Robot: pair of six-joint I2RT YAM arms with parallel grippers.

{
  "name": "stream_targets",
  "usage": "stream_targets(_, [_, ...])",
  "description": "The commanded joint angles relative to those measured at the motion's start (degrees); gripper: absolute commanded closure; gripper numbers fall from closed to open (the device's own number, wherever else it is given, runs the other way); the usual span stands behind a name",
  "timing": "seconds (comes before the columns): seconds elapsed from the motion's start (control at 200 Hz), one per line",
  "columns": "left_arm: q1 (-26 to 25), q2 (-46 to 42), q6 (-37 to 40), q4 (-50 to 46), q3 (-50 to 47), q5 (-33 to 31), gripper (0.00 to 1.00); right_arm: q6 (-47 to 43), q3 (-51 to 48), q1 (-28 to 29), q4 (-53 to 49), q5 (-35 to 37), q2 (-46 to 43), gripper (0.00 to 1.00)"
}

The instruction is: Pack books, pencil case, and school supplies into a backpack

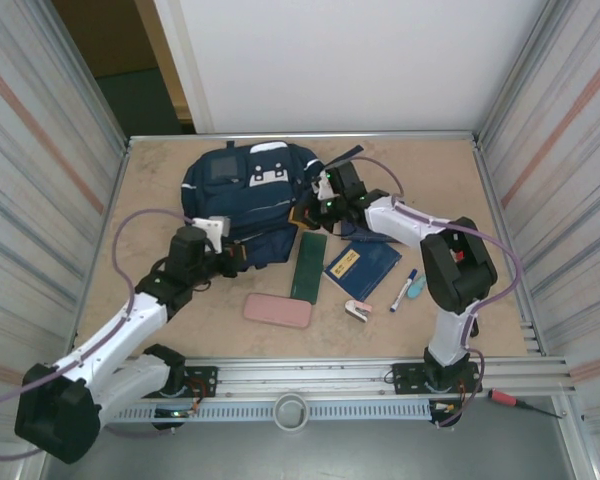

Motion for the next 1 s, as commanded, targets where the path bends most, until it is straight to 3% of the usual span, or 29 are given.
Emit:
stream_targets(0.0, [4.8,-2.9,-2.1,-2.1,-1.6,-1.9,1.0,-8.8,5.3,-4.4,-6.3,-0.1,0.1,1.0])
stream_targets(0.13, [3.6,0.8,-1.9,1.5,-0.1,4.7,1.0,-9.5,10.8,-3.8,-7.5,-4.3,4.9,1.0])
stream_targets(0.19, [1.0,2.7,-1.5,2.4,1.3,5.7,1.0,-10.5,13.7,-3.5,-9.3,-4.9,6.9,0.94])
stream_targets(0.24, [-1.6,3.5,-1.2,2.9,2.4,5.2,1.0,-11.3,15.2,-3.7,-10.9,-4.9,7.8,0.87])
stream_targets(0.301, [-4.2,3.7,-1.7,3.2,3.4,4.6,1.0,-12.3,15.0,-4.8,-13.1,-2.8,6.8,0.69])
stream_targets(0.451, [-8.9,3.3,-2.7,4.3,4.4,2.3,1.0,-11.8,4.3,-8.0,-12.7,6.0,-3.1,0.28])
stream_targets(0.526, [-10.5,3.8,-2.8,4.9,4.7,1.5,1.0,-9.4,-2.0,-6.8,-10.0,8.5,-8.5,0.17])
stream_targets(0.611, [-11.6,5.0,-2.4,5.7,5.1,1.6,1.0,-5.7,-6.8,-3.3,-6.6,10.4,-10.6,0.12])
stream_targets(0.761, [-12.9,6.7,-1.1,6.5,5.7,2.1,1.0,-1.8,-6.7,2.3,-1.9,12.6,-7.6,0.1])
stream_targets(0.822, [-13.2,6.9,-0.5,5.9,6.1,2.1,1.0,-1.4,-4.9,3.3,-1.3,12.8,-5.6,0.14])
stream_targets(0.887, [-13.2,6.3,0.2,5.1,6.0,1.7,1.0,-2.6,-2.7,3.6,-2.6,13.1,-3.6,0.3])
stream_targets(0.997, [-13.1,3.8,1.1,3.5,5.0,-0.2,1.0,-7.5,-0.5,2.6,-6.4,15.0,-2.3,0.68])
